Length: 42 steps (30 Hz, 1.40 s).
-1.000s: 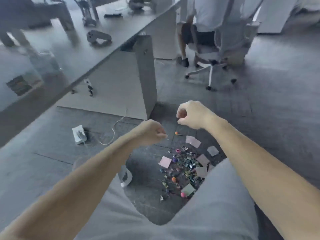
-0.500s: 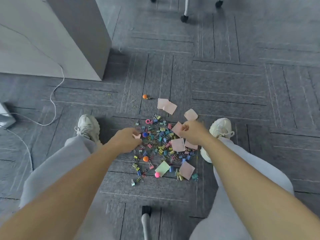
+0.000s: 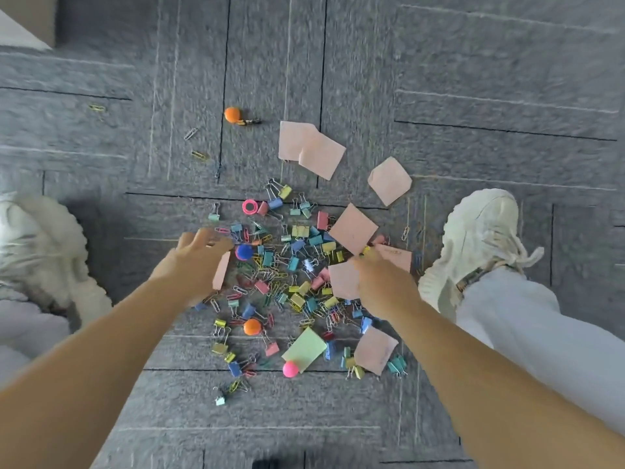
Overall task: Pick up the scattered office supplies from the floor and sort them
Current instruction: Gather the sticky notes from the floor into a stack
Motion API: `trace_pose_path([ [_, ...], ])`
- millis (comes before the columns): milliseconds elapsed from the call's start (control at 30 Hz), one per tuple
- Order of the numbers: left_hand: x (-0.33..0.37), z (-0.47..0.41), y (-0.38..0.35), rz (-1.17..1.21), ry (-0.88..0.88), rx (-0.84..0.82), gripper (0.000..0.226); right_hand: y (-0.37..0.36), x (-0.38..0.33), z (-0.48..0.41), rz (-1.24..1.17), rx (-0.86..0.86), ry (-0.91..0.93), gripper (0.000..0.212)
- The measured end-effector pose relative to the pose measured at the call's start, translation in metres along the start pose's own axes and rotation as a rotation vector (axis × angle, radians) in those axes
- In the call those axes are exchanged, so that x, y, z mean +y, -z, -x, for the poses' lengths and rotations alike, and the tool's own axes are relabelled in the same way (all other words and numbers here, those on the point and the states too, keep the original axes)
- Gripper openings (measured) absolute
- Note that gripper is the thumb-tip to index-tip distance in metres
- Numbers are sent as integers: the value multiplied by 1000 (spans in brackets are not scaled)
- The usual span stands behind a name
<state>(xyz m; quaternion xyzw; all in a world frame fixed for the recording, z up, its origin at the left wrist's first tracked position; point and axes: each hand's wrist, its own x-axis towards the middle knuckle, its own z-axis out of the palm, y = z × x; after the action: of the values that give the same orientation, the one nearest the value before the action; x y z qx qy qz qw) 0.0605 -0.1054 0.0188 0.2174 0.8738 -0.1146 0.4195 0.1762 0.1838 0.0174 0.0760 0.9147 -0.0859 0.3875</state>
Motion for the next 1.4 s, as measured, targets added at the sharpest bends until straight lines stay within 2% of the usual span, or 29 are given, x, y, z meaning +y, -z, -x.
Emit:
trace_pose_path([
  [100, -13, -18, -22, -87, 1, 91, 78, -18, -7, -15, 202, 58, 104, 29],
  [200, -20, -27, -30, -119, -10, 187, 62, -27, -6, -23, 159, 121, 99, 27],
  [333, -24, -25, -16, -233, 26, 148, 31, -33, 3, -17, 52, 142, 55, 22],
  [400, -19, -18, -3, -82, 96, 106, 22, -30, 7, -12, -57, 125, 14, 19],
  [500, 1, -8, 15, 363, 195, 36, 10, -24, 13, -10, -291, 162, -144, 26],
  [567, 20, -4, 25, 589, 177, 26, 9, -23, 15, -12, -346, 108, -229, 22],
  [667, 48, -6, 34, 731, 136, -19, 6, -31, 13, -19, -354, 19, -265, 9],
  [767, 74, -12, 40, 955, 178, -16, 15, -31, 11, -22, -484, 36, -317, 9],
  [800, 82, -13, 40, 1090, 200, -14, 16, -30, 11, -21, -550, 49, -333, 7],
  [867, 94, -10, 40, 1438, 261, -23, 19, -26, 12, -15, -656, 73, -356, 16],
  [900, 99, -6, 38, 1587, 299, -19, 34, -26, 12, -11, -671, 77, -358, 16],
  [933, 103, -1, 35, 1700, 332, -21, 53, -26, 9, -7, -666, 61, -360, 14],
  [1000, 106, 12, 24, 1901, 375, -68, 79, -31, 1, -1, -600, 7, -413, 34],
  [1067, 104, 24, 11, 2077, 387, -155, 72, -42, -10, -3, -512, -5, -487, 38],
  [1167, 96, 31, -1, 2060, 391, -227, 30, -55, -26, -11, -424, 37, -519, 22],
  [1200, 91, 29, -4, 2009, 370, -234, 24, -56, -30, -13, -415, 47, -518, 18],
  [1300, 80, 13, -7, 1846, 312, -212, 50, -45, -33, -14, -503, 19, -438, 12],
  [1400, 72, -5, -4, 1701, 261, -192, 88, -16, -27, -4, -833, -20, -368, 23],
])
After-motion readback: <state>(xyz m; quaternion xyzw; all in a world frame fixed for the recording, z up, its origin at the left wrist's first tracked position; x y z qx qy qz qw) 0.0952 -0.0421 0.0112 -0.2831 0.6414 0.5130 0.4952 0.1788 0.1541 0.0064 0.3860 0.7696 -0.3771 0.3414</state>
